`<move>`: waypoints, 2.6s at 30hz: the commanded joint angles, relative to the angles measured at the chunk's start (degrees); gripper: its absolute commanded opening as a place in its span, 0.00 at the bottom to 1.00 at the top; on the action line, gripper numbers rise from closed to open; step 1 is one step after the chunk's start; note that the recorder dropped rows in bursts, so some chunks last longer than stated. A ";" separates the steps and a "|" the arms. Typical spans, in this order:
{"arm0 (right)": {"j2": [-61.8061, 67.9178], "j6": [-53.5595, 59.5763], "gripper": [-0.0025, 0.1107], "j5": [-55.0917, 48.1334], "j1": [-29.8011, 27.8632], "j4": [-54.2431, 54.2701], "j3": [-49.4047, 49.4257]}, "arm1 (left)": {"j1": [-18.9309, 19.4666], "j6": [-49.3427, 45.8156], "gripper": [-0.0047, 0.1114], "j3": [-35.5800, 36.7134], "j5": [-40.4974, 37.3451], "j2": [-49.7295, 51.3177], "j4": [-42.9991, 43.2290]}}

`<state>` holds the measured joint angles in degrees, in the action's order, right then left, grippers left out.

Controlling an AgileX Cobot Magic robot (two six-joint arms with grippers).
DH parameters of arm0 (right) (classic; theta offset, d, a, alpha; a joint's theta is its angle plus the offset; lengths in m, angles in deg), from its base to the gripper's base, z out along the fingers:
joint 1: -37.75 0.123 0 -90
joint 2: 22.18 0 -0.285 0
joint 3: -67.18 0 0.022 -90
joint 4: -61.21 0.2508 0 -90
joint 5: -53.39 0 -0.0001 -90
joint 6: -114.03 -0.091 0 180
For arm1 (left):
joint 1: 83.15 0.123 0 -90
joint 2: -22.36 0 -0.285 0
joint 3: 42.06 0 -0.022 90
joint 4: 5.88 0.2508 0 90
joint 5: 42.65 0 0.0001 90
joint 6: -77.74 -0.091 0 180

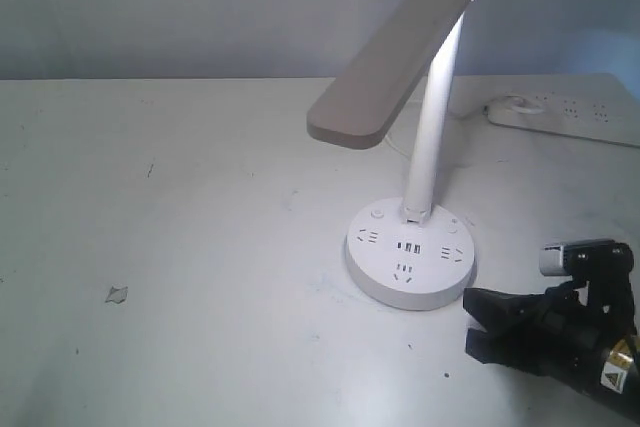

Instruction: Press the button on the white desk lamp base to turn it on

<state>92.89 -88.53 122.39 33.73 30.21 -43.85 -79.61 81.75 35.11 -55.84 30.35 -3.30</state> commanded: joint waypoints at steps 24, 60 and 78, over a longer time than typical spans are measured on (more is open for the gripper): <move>-43.56 -3.23 0.02 0.97 0.03 6.61 8.24 | -0.24 0.08 0.04 0.05 -0.06 -0.21 -0.19; -107.28 -2.91 0.02 -75.77 0.01 18.51 8.24 | -0.24 -0.31 0.04 0.05 -0.10 -0.21 -0.36; -107.28 -18.51 0.02 -86.13 0.01 19.76 8.24 | -0.24 -0.31 0.04 0.05 -0.10 -0.21 -0.36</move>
<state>-14.10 -100.22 38.10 33.73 49.58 -35.72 -79.61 81.53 35.11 -55.85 30.35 -3.30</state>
